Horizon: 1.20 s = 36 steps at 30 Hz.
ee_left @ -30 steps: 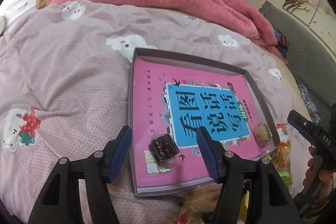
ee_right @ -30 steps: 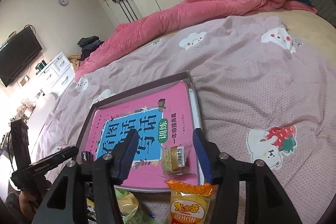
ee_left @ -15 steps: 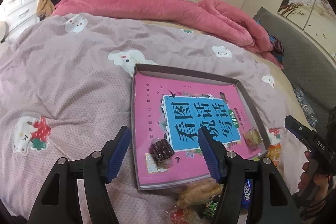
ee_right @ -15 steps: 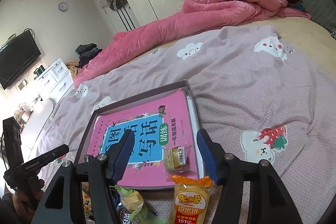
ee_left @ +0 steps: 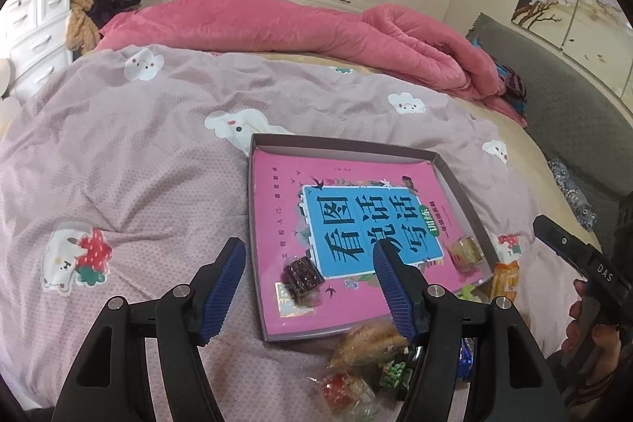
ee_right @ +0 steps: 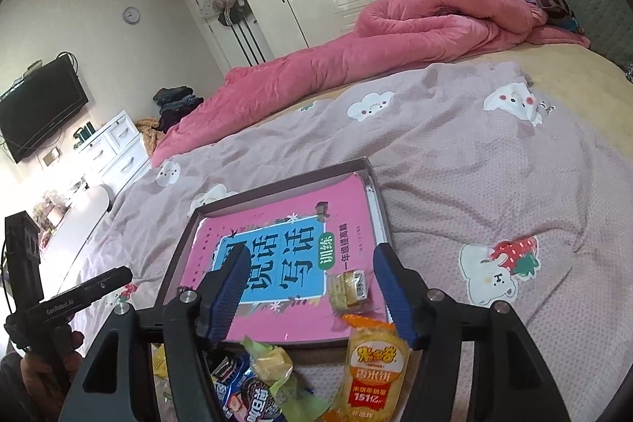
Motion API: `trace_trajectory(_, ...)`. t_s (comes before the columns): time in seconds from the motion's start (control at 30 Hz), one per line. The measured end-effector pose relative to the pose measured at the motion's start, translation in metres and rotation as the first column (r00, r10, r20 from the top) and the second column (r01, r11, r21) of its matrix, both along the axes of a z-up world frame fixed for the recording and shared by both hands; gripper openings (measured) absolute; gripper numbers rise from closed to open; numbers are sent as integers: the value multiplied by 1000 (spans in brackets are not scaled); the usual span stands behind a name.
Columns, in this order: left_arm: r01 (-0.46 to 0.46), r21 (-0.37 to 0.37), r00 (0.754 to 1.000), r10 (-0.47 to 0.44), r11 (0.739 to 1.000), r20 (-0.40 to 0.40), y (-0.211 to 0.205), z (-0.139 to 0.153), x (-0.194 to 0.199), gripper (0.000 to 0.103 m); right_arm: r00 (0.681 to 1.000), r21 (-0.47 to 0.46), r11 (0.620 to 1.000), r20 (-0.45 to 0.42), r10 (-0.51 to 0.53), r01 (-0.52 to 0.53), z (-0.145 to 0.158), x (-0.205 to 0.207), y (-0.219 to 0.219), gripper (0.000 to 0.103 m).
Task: Organize snacks
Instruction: 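Withdraw both open grippers from the tray back toward the snack pile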
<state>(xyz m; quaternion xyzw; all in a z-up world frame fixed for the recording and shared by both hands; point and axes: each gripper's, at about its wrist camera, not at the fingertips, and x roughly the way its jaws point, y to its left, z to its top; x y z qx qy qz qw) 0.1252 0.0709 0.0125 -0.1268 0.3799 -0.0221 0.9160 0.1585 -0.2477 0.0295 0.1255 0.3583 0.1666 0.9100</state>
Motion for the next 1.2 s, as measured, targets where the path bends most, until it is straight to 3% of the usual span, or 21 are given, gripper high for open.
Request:
trace_trajectory(0.33, 32, 15, 999, -32, 999, -2, -3, 1, -11, 69, 999, -43, 998, -6, 41, -41, -2, -19, 15, 64)
trace_trajectory(0.43, 44, 10, 999, -43, 999, -8, -4, 0, -14, 78, 998, -54, 997, -11, 54, -55, -3, -24, 19, 64)
trace_trajectory(0.87, 84, 24, 996, -83, 996, -39, -8, -6, -24, 78, 996, -80, 993, -34, 87, -89, -8, -38, 29, 64)
trace_trajectory(1.07, 134, 110, 990, -129, 985, -52, -16, -7, -31, 78, 994, -92, 990, -46, 102, -106, -12, -43, 32, 64)
trace_trajectory(1.2, 173, 125, 984, -166, 977, -65, -22, -10, -38, 78, 992, -98, 988, -57, 112, -117, -15, -45, 34, 64)
